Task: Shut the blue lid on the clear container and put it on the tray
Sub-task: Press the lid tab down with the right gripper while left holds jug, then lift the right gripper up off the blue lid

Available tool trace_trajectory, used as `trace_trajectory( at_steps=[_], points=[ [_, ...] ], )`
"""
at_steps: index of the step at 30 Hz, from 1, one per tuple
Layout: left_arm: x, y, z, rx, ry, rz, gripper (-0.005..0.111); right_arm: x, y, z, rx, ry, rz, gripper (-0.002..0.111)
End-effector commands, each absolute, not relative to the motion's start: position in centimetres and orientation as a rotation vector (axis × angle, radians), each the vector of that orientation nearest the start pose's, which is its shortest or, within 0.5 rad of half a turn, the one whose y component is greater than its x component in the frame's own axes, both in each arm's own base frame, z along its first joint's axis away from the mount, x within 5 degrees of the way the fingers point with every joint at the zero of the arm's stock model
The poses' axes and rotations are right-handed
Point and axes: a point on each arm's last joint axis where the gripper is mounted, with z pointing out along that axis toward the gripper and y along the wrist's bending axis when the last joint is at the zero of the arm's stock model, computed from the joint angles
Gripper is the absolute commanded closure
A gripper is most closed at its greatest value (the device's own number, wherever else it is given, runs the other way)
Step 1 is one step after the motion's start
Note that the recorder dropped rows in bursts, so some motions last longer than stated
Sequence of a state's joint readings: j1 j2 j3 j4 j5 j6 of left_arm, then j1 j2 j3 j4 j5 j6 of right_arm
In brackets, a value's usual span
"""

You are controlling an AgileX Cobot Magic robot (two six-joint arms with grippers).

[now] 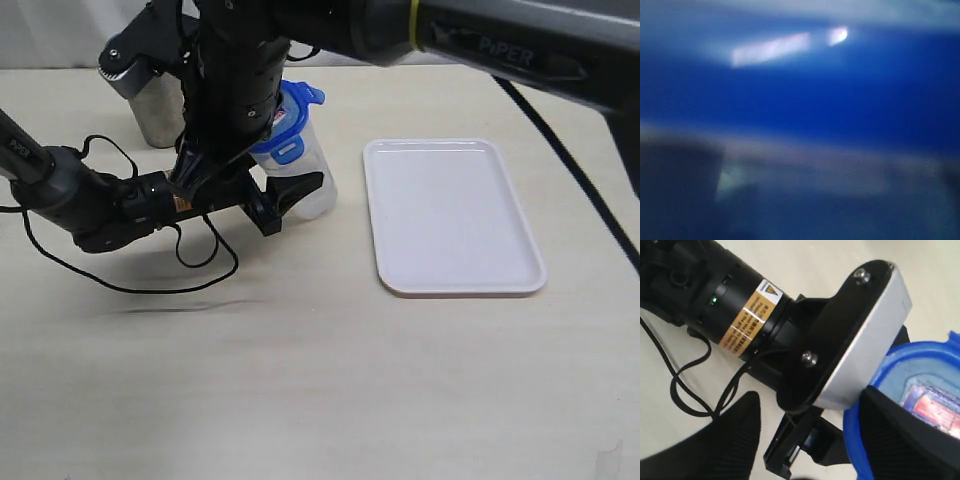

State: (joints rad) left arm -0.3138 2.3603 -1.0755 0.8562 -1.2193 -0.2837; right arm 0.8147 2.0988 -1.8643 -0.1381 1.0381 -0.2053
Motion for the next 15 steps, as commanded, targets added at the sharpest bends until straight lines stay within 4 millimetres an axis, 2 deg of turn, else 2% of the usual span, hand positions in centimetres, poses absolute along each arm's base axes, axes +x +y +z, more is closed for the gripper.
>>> trace_trajectory(
  at_steps=[1,6,15],
  points=[
    [36.5,-18.5,6.0,0.914,1.504,-0.814,0.107,32.7,31.5,21.9,-1.365,2.586,0.092,0.054],
    [36.5,-18.5,6.0,0.914,1.504,-0.814,0.107,33.8,30.6,22.8,-1.320,2.583,0.118,0.054],
    [36.5,-18.5,6.1,0.912,1.505,-0.813,0.107,33.4,30.0,28.7,-1.281,2.434,0.226,0.054]
  ],
)
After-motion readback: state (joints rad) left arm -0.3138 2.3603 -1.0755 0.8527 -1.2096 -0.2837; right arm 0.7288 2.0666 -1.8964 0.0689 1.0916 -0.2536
